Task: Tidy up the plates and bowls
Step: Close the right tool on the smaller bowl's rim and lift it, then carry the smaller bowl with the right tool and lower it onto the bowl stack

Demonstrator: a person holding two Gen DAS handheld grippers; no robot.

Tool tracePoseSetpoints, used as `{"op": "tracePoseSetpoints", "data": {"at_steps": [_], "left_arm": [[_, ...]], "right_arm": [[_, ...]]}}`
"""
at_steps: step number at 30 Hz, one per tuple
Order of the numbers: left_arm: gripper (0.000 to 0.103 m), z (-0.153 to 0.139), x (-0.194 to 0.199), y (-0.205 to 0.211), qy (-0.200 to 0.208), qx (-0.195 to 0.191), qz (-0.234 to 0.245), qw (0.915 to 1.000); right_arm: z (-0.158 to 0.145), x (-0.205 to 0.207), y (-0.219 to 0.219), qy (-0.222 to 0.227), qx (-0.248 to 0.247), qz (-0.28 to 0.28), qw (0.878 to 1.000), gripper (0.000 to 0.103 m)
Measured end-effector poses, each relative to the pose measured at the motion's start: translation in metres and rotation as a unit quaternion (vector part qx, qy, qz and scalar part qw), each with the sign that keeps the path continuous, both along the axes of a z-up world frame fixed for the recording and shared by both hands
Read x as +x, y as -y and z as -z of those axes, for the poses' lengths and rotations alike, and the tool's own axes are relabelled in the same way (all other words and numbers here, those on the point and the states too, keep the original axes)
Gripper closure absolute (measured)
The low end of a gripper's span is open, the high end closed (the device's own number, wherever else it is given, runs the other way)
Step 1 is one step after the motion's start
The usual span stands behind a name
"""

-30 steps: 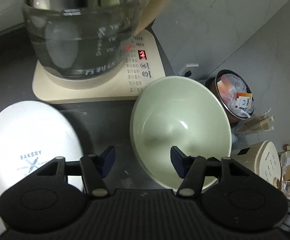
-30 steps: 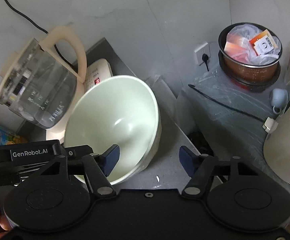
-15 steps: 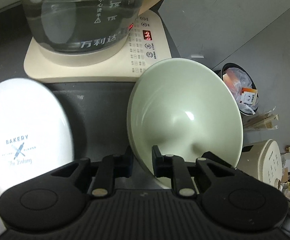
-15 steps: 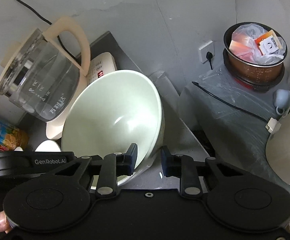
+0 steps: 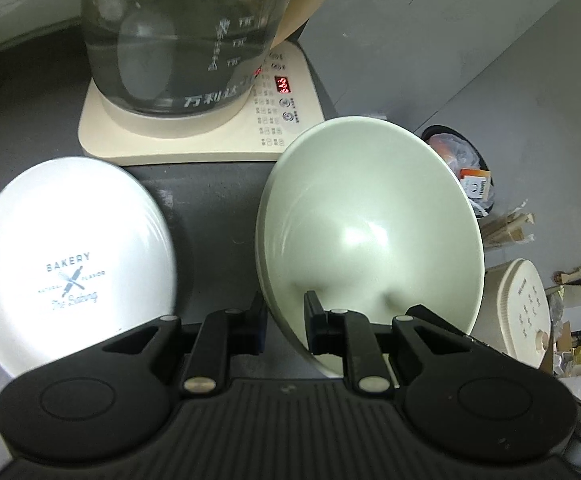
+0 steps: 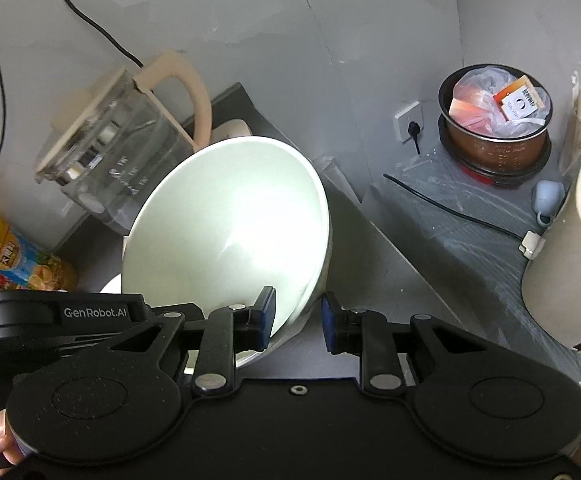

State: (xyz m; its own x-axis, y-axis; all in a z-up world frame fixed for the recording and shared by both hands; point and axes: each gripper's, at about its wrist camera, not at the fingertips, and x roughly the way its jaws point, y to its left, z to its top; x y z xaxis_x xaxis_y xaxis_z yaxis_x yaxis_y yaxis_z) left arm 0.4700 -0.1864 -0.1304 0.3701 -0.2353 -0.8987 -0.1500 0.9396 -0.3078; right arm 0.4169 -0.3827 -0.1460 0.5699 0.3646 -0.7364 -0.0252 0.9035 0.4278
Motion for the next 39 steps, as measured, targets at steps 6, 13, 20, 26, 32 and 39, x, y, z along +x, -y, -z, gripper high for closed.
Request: {"op": "tracePoseSetpoints", "data": {"at_steps": [6,13,20,26,32,39], "left_arm": [[0.086,-0.017,-0.021,-0.006,0.016,-0.002,0.009,0.9998],[0.086,-0.031,-0.044,-0.017,0.029,-0.006,0.02,0.9994],[0.086,-0.04,-0.069,-0.026,0.036,-0.006,0.031,0.9988],[0.085,-0.049,-0.092,-0.037,0.047,-0.004,0.039,0.9981],[0.085,-0.054,-0.11,-0.049,0.049,-0.01,0.042,0.9978],[0.085,-0.054,-0.131,-0.062,0.039,-0.015,0.047,0.998]], "right_arm": [[-0.014,-0.026,-0.007,0.015,-0.001,0.01,1.0,0.079],[-0.027,-0.056,-0.017,0.026,0.002,0.022,0.999,0.079],[-0.036,-0.083,-0.028,0.033,0.001,0.031,0.999,0.079],[-0.044,-0.103,-0.037,0.043,-0.004,0.032,0.999,0.08],[-0.05,-0.12,-0.044,0.044,-0.008,0.03,0.999,0.08],[-0.045,-0.14,-0.056,0.032,-0.011,0.021,0.999,0.08]]}}
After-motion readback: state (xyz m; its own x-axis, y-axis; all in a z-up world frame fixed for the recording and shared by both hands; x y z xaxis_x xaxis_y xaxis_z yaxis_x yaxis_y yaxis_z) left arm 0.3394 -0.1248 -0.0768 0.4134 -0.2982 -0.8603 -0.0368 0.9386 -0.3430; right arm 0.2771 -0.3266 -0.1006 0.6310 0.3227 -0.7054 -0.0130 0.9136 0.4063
